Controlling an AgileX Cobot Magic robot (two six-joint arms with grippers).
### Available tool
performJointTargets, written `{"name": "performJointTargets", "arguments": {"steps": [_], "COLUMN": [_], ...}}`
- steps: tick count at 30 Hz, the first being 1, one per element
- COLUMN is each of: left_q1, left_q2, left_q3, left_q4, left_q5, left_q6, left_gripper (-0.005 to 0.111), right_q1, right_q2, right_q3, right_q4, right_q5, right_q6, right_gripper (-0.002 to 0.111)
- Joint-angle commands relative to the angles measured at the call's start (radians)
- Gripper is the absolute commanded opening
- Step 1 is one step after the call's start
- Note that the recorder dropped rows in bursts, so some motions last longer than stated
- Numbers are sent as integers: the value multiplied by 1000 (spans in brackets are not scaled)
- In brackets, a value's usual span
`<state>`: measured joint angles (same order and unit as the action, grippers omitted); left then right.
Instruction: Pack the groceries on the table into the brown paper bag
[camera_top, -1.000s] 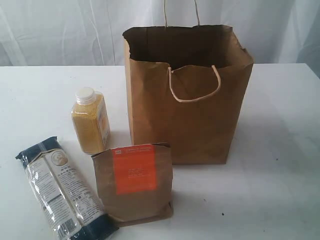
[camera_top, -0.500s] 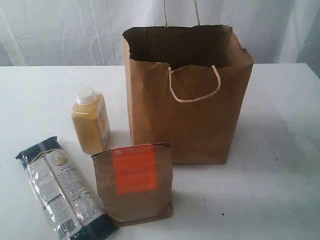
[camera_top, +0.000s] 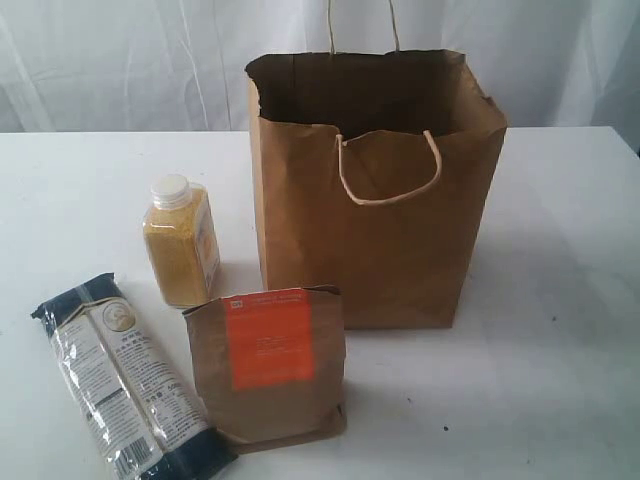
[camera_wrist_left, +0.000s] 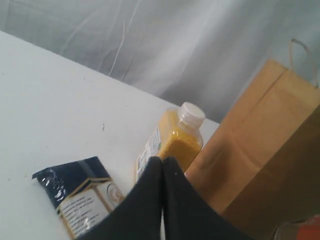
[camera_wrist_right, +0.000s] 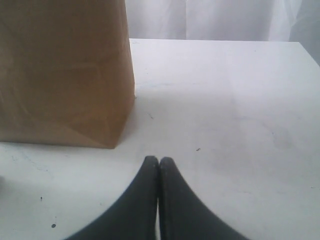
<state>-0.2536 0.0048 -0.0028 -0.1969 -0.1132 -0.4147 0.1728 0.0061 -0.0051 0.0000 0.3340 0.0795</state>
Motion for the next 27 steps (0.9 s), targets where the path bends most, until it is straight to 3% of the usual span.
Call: {"name": "performJointTargets", "arguments": {"steps": [1, 4, 6, 9, 14, 19, 22, 25, 27], "left_q1": [-4, -4, -9, -17, -17, -17, -17, -17, -17], "left_q2": [-5, -5, -5, -5, 58, 248, 393, 534, 615], "left_q3": [3, -11, -54, -158, -316, -442, -523, -582, -624], "left_q4": [-15, 7, 129, 558, 1096, 1663, 1912, 1941, 1941], "left_q5": [-107, -127, -122, -120, -134, -280, -386, -460, -458], "left_q6": [-142, -265, -343, -495, -1053, -1499, -1703, -1700, -1700], "left_gripper": [0, 0, 0, 0, 0, 0, 0, 3, 12], "right_q1": [-4, -4, -4, -4, -4, -4, -4, -4, -4], "right_q2": [-6, -6, -6, -6, -6, -6, -6, -6, -6], "right_q3": [5, 5, 5, 5, 5, 5, 5, 5, 5], "right_q4": [0, 0, 0, 0, 0, 0, 0, 0, 0], "right_q5": [1, 1, 1, 1, 1, 3, 3, 3, 3], "right_q6": [3, 3, 3, 3, 3, 3, 3, 3, 3], "right_gripper": [0, 0, 0, 0, 0, 0, 0, 0, 0]}}
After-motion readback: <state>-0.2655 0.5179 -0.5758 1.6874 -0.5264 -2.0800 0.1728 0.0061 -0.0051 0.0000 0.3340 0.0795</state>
